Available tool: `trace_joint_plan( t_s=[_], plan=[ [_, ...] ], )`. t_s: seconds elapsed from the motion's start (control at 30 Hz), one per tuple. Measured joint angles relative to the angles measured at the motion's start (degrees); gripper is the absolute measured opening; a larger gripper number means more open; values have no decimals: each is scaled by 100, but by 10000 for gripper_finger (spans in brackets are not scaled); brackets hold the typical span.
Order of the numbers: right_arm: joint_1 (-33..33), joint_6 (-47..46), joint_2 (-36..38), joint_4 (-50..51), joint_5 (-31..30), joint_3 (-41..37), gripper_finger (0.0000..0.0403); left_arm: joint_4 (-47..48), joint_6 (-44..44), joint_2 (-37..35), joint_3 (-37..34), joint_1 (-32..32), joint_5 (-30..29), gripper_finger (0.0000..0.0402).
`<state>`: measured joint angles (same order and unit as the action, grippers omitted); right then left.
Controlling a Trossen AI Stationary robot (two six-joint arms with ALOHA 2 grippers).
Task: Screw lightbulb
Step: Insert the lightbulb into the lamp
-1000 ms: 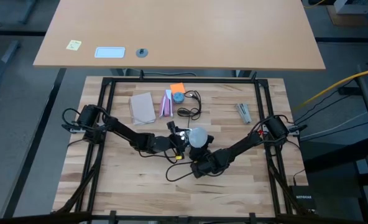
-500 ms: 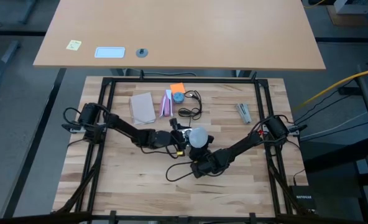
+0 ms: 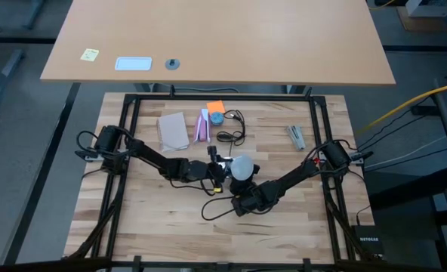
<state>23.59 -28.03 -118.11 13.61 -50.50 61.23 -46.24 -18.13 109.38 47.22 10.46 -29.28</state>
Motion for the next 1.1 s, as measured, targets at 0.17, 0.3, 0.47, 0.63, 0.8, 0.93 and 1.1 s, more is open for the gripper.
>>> trace_joint_plan(
  t_s=[0.17,0.3,0.47,0.63,0.8,0.93,1.1],
  plan=[
    [0,75,149,121,24,-5,167,-5,-6,0,0,32,-9,135],
    [0,361,239,205,64,-13,167,-23,5,0,2,37,-4,129],
    [0,565,331,252,214,-21,167,-225,24,4,2,37,20,139],
    [0,645,485,422,310,-22,167,-505,37,4,2,42,27,136],
    [6,625,525,519,347,-15,167,-573,302,-42,2,61,-104,138],
    [8,612,529,684,661,-13,167,-533,624,-125,2,92,-430,138],
    [198,597,714,1046,761,-7,167,-492,1079,-239,0,123,-719,137]
  ],
)
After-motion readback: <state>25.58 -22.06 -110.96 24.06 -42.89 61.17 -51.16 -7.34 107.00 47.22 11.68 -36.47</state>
